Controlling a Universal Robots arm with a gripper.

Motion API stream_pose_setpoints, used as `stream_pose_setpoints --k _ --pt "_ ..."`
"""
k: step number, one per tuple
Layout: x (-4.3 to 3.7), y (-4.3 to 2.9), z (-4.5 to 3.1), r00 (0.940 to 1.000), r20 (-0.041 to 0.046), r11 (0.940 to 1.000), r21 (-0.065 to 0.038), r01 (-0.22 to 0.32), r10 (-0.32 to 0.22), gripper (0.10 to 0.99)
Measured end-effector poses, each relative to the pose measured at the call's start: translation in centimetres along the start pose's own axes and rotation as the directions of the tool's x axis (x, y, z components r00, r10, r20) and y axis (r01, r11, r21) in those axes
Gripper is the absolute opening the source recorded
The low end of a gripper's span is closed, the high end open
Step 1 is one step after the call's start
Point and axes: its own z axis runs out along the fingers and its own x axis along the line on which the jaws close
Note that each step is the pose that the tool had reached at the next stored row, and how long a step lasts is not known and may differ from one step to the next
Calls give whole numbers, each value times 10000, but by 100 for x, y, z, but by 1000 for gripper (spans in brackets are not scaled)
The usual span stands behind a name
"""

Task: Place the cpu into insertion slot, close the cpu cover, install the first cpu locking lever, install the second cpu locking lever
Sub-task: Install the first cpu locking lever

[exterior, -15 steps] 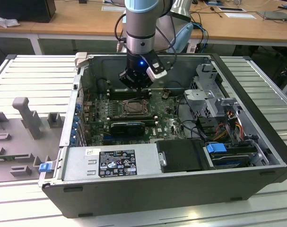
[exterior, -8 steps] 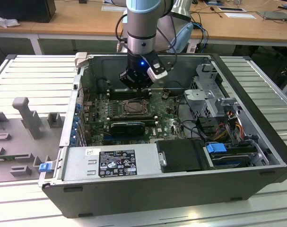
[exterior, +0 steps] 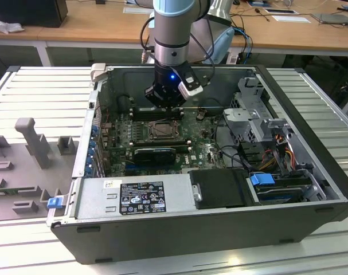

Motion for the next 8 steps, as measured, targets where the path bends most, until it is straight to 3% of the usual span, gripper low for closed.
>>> stream_pose_setpoints --k 8 --pt "0 -2 6 10000 2 10000 2 -76 76 106"
